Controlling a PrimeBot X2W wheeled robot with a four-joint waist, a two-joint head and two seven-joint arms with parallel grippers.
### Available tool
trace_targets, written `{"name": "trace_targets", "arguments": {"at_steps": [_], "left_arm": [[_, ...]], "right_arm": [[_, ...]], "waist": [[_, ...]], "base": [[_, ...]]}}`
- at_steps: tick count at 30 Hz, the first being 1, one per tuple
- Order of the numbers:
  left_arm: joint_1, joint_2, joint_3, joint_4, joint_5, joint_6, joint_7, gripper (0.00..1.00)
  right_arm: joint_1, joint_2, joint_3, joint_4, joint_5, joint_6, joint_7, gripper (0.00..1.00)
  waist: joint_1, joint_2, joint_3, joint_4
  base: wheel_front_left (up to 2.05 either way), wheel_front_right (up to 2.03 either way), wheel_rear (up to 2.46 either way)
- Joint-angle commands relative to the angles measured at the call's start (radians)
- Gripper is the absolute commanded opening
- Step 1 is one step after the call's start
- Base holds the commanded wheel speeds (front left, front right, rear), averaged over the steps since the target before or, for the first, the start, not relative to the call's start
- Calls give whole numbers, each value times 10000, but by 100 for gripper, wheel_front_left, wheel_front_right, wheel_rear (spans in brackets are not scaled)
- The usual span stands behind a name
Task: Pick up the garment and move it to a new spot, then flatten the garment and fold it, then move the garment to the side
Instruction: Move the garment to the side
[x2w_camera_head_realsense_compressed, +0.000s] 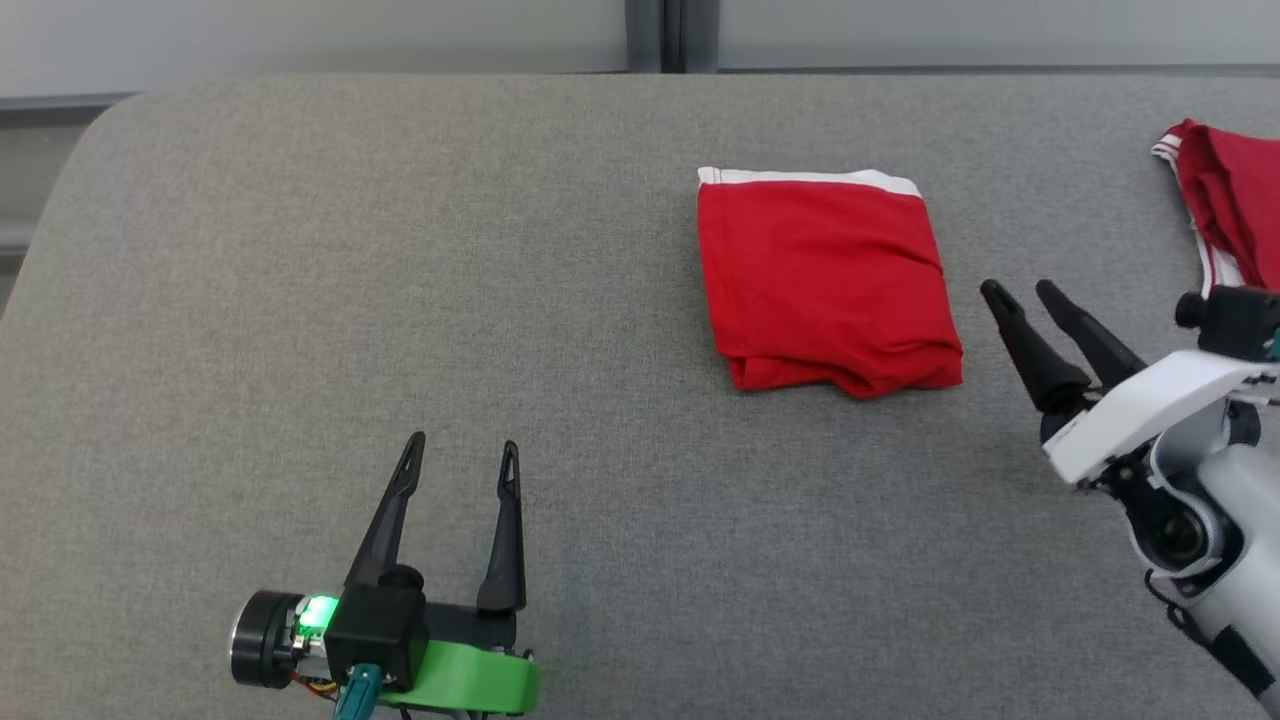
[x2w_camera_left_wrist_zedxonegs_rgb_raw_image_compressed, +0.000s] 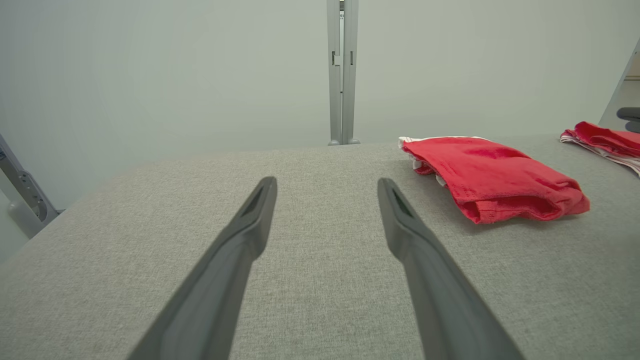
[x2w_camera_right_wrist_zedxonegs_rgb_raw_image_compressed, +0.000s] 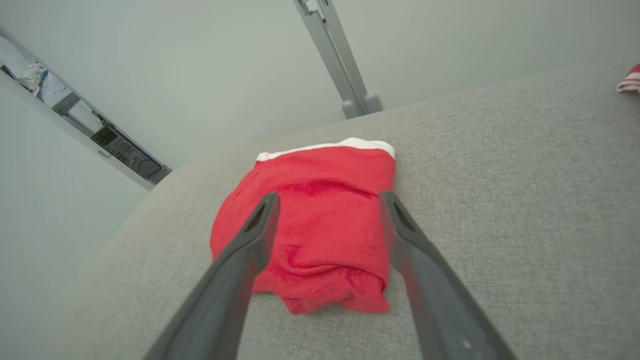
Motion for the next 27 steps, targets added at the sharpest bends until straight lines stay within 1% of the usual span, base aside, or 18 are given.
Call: {"name": "trace_targets", "arguments": {"at_steps": [1,2,6,9,12,15,18,22,23,24,25,26,27], "left_arm": [[-265,14,-91,-74,32,67,-23,100],[-378,14,-178,-104,25,111,-23,100],[-737,14,-460,-146,15,166,-23,100],[-962,14,-645,-147,-23,200,-23,100],[-1086,14,-811,-115,-97,252,-23,100],[-1198,14,-928,-113,-142,309,-23,100],[-1242,14,-1019,-113,-126,344,-23,100],[-1342,14,-1107,-82,-142,395,-23,100],[-1364,14,-1120,-76,-147,399,-23,100],[-1387,14,-1139,-60,-154,383,-23,100],[-1404,14,-1152,-47,-159,379,-23,100],[-1420,14,-1162,-39,-163,379,-23,100],[-1430,14,-1168,-31,-164,379,-23,100]], "right_arm": [[-262,-305,24,-140,638,-13,341,100],[-415,-568,26,-203,1124,-13,623,100],[-855,-1248,-162,-224,2712,-11,1663,100],[-1053,-1532,-266,-61,3520,-11,2286,100],[-1163,-1595,-422,101,4312,-11,2820,100],[-1266,-1506,-601,276,4960,-7,3190,100],[-1386,-1404,-597,447,5179,-7,3467,100],[-1539,-1223,-537,612,5151,-7,3554,100],[-1565,-1180,-515,640,5126,-7,3558,88],[-1604,-1143,-475,656,5070,-7,3567,39],[-1619,-1125,-458,644,5028,-7,3576,9],[-1617,-1104,-455,620,5031,-7,3558,0],[-1628,-1116,-447,588,4971,-7,3517,0]], "waist": [[0,0,759,517],[0,0,910,581],[0,0,1430,777],[0,0,1734,909],[0,0,1891,1021],[0,0,2018,1083],[0,0,2124,1110],[0,0,2194,1128],[0,0,2198,1128],[0,0,2198,1131],[0,0,2200,1134],[0,0,2200,1135],[0,0,2197,1135]], "base": [[0,0,0],[0,0,0],[0,0,0],[0,0,0],[0,0,0],[0,0,0],[0,0,0],[0,0,0],[0,0,0],[0,0,0],[0,0,0],[0,0,0],[0,0,0]]}}
